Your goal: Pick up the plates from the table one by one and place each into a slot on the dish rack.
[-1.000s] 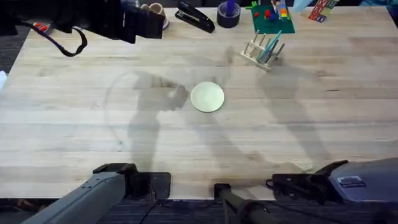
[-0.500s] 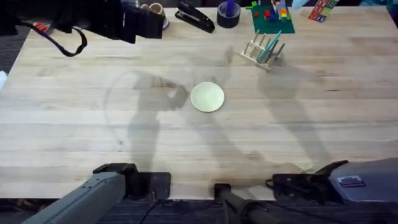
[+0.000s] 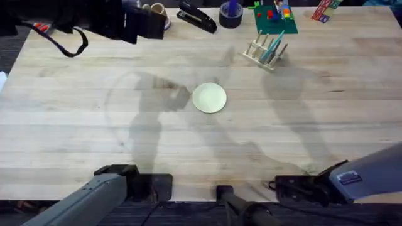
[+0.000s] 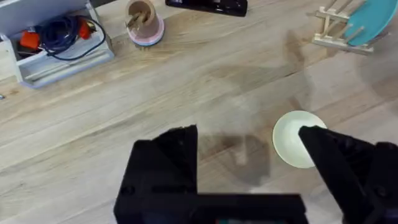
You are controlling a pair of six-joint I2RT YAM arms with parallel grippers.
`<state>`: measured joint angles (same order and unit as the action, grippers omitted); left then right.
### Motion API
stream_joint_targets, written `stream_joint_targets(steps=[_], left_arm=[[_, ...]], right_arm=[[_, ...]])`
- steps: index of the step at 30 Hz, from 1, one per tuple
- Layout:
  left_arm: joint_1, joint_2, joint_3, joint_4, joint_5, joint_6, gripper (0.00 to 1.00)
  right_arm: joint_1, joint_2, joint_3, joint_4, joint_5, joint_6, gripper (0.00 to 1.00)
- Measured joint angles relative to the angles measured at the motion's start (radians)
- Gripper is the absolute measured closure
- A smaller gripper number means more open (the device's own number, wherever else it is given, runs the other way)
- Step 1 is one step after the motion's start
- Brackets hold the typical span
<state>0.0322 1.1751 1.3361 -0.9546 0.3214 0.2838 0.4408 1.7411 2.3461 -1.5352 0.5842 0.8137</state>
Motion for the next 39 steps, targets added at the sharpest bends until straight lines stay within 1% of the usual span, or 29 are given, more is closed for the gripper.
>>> stream_joint_targets(steps=[3,7,10,13,23,26,30,36,39], left_arm=[[0.000,0.000,0.000,0.000,0.000,0.000,0.008],[0.000,0.000,0.000,0.000,0.000,0.000,0.007],[0.000,0.000,0.000,0.000,0.000,0.000,0.007],[0.000,0.000,0.000,0.000,0.000,0.000,0.008],[0.000,0.000,0.000,0.000,0.000,0.000,0.007],[0.000,0.000,0.000,0.000,0.000,0.000,0.006],[0.000,0.000,0.000,0.000,0.000,0.000,0.007],[0.000,0.000,0.000,0.000,0.000,0.000,0.007],[0.000,0.000,0.000,0.000,0.000,0.000,0.007]], right_arm=[[-0.003,0.050,0.047,-0.079,0.001,0.032,0.971],[-0.022,0.102,0.054,-0.082,-0.006,0.087,0.971],[-0.047,0.133,0.054,-0.082,-0.033,0.113,0.971],[-0.066,0.144,0.054,-0.082,-0.055,0.127,0.971],[-0.117,0.143,0.046,-0.082,-0.072,0.148,0.971],[-0.146,0.143,-0.001,-0.082,-0.102,0.150,0.971],[-0.173,0.143,-0.109,-0.082,-0.140,0.155,0.971],[-0.180,0.143,-0.254,-0.075,-0.166,0.163,0.971],[-0.180,0.143,-0.304,-0.012,-0.196,0.151,0.972]])
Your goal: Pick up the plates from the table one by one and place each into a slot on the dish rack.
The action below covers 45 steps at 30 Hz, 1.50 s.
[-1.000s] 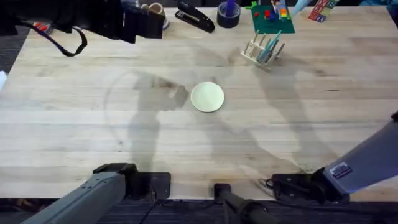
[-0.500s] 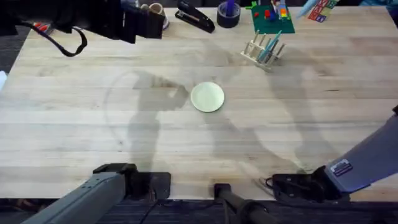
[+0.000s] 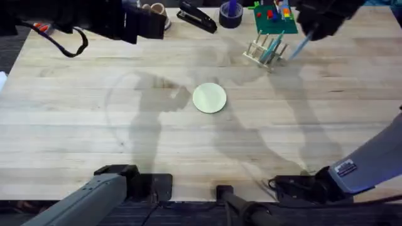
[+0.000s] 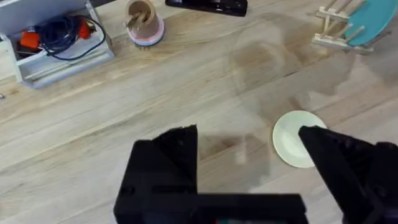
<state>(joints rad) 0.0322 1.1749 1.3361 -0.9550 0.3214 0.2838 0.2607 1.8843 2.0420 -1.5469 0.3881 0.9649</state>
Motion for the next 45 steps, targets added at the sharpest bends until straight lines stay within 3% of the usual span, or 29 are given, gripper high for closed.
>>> stream_joint_targets(steps=[12,24,45], left_arm=[[0.000,0.000,0.000,-0.007,0.000,0.000,0.008],[0.000,0.000,0.000,-0.007,0.000,0.000,0.008],[0.000,0.000,0.000,0.001,0.000,0.000,0.008]], right_arm=[[-0.002,0.000,-0.063,0.168,-0.050,-0.072,0.972],[-0.066,0.042,-0.063,0.171,-0.077,-0.066,0.972],[-0.067,0.103,-0.064,0.179,-0.127,-0.099,0.972]])
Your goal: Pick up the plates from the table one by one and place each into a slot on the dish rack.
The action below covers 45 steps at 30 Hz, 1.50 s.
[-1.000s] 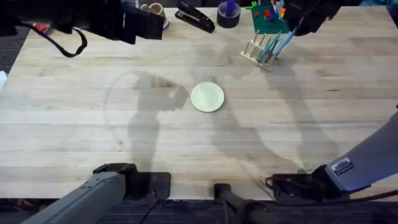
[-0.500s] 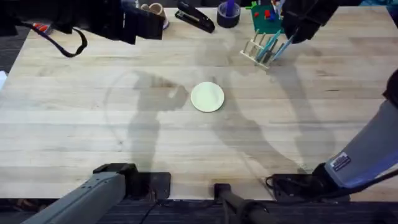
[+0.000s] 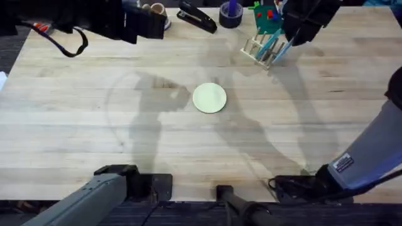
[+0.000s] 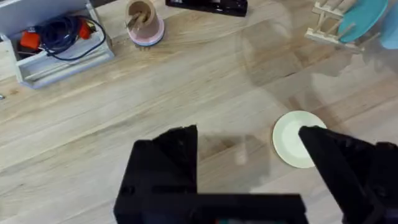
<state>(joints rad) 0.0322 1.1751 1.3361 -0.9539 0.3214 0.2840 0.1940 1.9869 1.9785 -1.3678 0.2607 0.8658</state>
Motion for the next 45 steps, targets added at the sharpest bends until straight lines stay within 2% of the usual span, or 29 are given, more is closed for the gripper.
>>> stream_joint_targets(steps=[7,15,20,45], left_arm=[[0.000,0.000,0.000,0.000,0.000,0.000,0.008],[0.000,0.000,0.000,0.000,0.000,0.000,0.007],[0.000,0.000,0.000,0.000,0.000,0.000,0.007],[0.000,0.000,0.000,-0.001,0.000,0.000,0.008]], right_arm=[[0.000,0.000,0.018,-0.044,0.000,-0.002,0.972],[0.000,-0.008,0.245,-0.181,0.000,-0.003,0.972],[0.000,-0.026,0.321,-0.208,0.000,-0.003,0.972],[-0.001,-0.016,0.330,-0.222,-0.027,0.089,0.971]])
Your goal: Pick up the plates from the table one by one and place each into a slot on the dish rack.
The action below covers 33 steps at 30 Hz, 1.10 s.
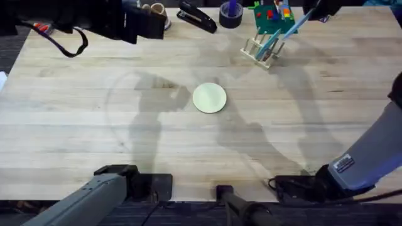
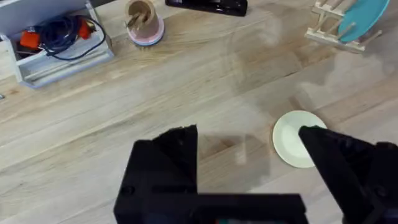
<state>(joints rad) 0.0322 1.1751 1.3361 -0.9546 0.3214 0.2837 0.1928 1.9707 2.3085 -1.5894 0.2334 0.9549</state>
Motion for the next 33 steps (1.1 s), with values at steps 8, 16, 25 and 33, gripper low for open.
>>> stream_joint_targets(steps=[8,16,25,33], left_arm=[[0.000,0.000,0.000,-0.003,0.000,0.000,0.007],[0.000,0.000,0.000,-0.003,0.000,0.000,0.008],[0.000,0.000,0.000,-0.003,0.000,0.000,0.008],[0.000,0.000,0.000,-0.003,0.000,0.000,0.008]], right_arm=[[-0.005,0.081,0.000,0.010,-0.017,0.003,0.971],[-0.024,0.124,0.000,0.027,-0.018,0.004,0.971],[-0.026,0.132,0.000,0.035,-0.018,0.007,0.971],[-0.026,0.196,0.000,0.050,-0.021,0.007,0.971]])
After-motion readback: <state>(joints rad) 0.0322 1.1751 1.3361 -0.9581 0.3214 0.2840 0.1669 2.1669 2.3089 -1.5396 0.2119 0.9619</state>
